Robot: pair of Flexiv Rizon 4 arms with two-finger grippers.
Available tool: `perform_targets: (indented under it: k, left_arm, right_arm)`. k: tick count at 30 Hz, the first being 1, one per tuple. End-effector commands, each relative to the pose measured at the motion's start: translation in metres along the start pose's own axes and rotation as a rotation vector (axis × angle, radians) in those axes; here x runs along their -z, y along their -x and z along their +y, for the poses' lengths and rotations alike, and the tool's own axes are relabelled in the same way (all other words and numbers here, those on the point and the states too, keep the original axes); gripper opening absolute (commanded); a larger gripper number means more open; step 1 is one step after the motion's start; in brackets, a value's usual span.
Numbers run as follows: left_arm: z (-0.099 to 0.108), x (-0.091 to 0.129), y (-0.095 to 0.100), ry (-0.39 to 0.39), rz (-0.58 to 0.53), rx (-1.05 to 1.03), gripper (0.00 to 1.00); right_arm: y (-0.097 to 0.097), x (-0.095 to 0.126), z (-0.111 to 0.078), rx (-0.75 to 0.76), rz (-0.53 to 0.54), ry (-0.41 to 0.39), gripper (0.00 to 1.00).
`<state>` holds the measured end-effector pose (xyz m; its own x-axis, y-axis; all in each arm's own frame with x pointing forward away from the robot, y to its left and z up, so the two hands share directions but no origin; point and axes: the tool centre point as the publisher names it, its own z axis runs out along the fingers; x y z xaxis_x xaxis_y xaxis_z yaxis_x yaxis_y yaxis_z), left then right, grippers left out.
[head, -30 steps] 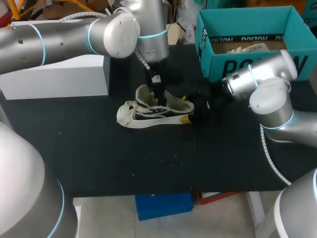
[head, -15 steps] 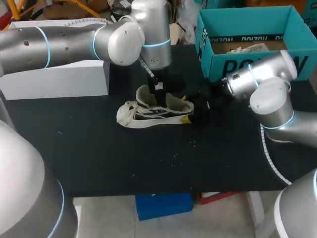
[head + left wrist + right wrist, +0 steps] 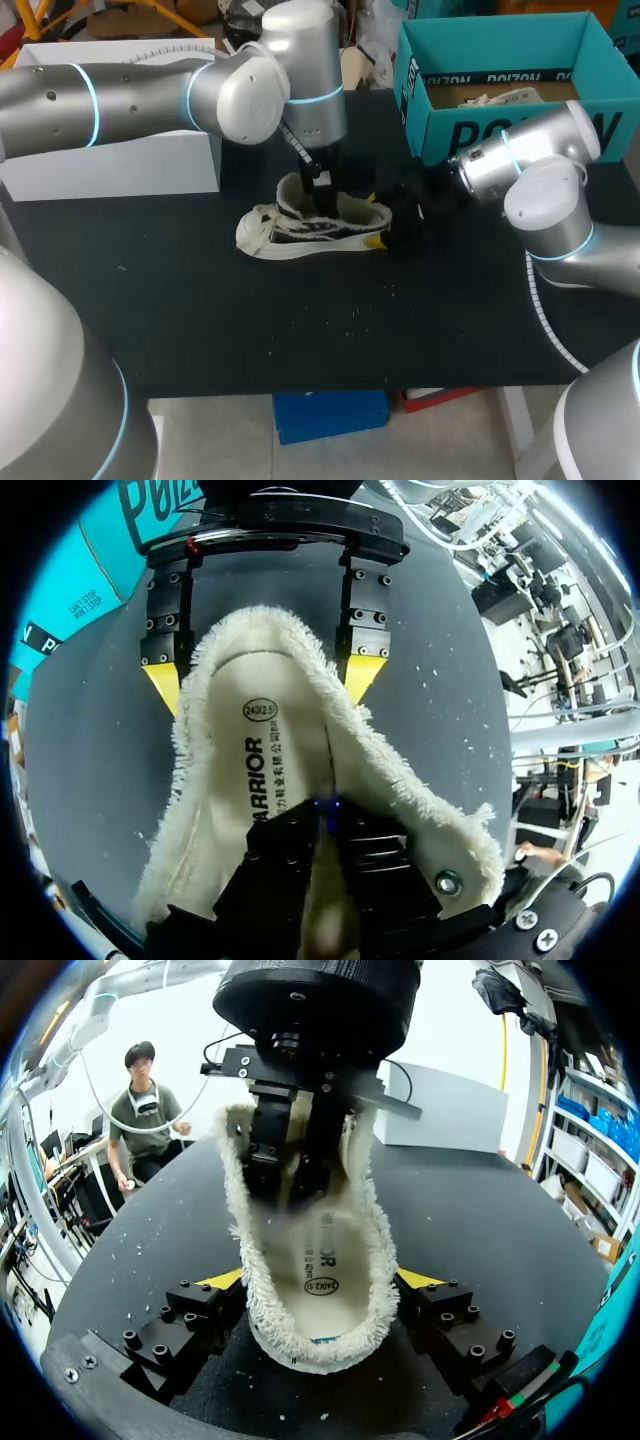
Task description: Take the shoe out of the shoebox, open the shoe tongue, remove and reinsert the insole, then place the shoe into the shoebox
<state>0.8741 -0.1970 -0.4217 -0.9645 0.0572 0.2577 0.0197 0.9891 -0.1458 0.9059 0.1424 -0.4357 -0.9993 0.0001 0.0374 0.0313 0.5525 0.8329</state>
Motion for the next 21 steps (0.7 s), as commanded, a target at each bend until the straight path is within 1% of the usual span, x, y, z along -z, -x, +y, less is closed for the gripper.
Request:
perform_targets:
  k: [1, 2, 5, 7, 11, 15, 17, 18, 21]
  left_arm:
    - [-0.003, -0.007, -0.003, 0.042, -0.018, 0.013, 0.45]
    - [-0.003, -0.008, -0.003, 0.056, -0.024, 0.019, 0.47]
    - [0.0, -0.01, -0.001, 0.114, -0.051, 0.056, 0.46]
    - [0.001, -0.012, 0.0, 0.139, -0.07, 0.078, 0.45]
    - [0.004, -0.018, 0.002, 0.226, -0.153, 0.175, 0.43]
    - [0.008, -0.025, 0.004, 0.282, -0.238, 0.233, 0.39]
    - [0.011, -0.029, 0.004, 0.291, -0.275, 0.241, 0.39]
    - [0.013, -0.032, 0.005, 0.316, -0.298, 0.247, 0.38]
    - [0.018, -0.035, 0.006, 0.334, -0.354, 0.257, 0.38]
  right_arm:
    - [0.002, -0.002, -0.002, -0.002, -0.001, -0.001, 0.0]
    - [0.002, -0.002, -0.002, -0.002, -0.001, -0.001, 0.0]
    - [0.002, -0.002, -0.002, -0.002, -0.001, -0.001, 0.0]
    - [0.002, -0.002, -0.002, -0.002, -0.001, -0.001, 0.0]
    - [0.002, -0.002, -0.002, -0.002, -0.001, -0.001, 0.0]
    - [0.002, -0.002, -0.002, -0.002, -0.001, -0.001, 0.0]
    - [0.002, -0.002, -0.002, -0.002, -0.001, -0.001, 0.0]
    - [0.002, -0.002, -0.002, -0.002, -0.001, -0.001, 0.0]
    - [0.002, -0.002, -0.002, -0.002, -0.001, -0.001, 0.0]
